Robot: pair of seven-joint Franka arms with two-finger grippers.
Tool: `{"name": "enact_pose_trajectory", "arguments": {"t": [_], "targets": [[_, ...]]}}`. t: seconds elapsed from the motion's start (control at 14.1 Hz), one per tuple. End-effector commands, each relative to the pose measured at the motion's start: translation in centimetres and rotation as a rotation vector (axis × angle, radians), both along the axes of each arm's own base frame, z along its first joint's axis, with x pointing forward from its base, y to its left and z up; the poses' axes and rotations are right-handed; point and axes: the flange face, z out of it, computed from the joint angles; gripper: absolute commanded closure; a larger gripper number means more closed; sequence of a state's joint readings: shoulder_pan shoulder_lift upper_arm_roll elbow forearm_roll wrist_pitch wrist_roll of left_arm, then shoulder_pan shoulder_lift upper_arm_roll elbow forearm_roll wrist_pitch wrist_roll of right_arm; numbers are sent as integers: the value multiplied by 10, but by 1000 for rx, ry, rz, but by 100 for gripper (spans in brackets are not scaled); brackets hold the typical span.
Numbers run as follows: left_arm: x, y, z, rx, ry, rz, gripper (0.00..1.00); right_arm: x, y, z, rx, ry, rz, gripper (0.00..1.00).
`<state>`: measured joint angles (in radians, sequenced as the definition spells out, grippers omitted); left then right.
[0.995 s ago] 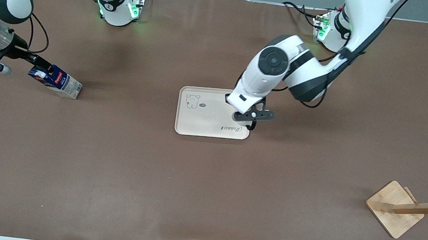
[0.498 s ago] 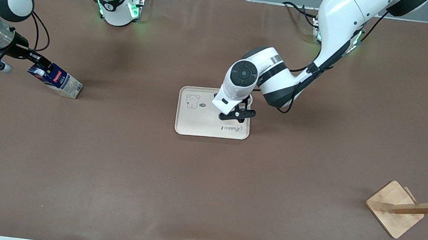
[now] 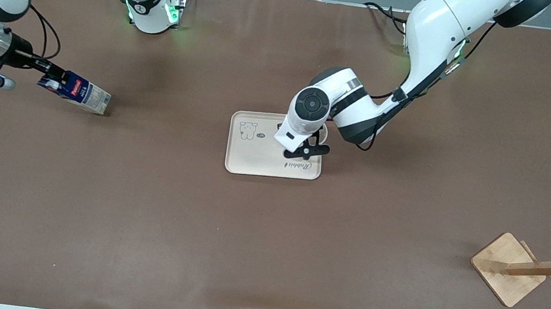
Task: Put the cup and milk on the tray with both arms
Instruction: 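Lower the mug onto the tray and open the left gripper, then withdraw the left gripper while the right gripper carries the milk to the tray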
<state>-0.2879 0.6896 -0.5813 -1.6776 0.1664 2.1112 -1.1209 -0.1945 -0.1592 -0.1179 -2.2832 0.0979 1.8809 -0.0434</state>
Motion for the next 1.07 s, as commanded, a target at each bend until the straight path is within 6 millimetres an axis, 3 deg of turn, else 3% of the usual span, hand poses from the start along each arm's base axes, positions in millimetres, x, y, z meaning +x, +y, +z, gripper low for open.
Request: {"name": "enact_pose_trajectory", "arguments": {"t": [0.0,0.14,0.28,0.5,0.64,0.78,1.0], "targets": [[3,-4,0,10,-16,-12,0,27,25,55,-4,-1,56,100],[9,-8,17,3,-58,-19,0,45,49,84,0,-13,107,100],[25,-9,44,6,-75,-8,0,58,86,107,-8,-46,160,100],[62,9,103,47,-71,26,0,63,175,132,-3,-51,213,100],[90,50,146,43,-102,7,0,59,232,143,-10,-71,265,100],[115,110,188,53,-122,-42,0,62,289,142,-32,-65,249,100],[139,192,238,102,-163,4,0,68,356,132,-52,-49,266,100]]}}
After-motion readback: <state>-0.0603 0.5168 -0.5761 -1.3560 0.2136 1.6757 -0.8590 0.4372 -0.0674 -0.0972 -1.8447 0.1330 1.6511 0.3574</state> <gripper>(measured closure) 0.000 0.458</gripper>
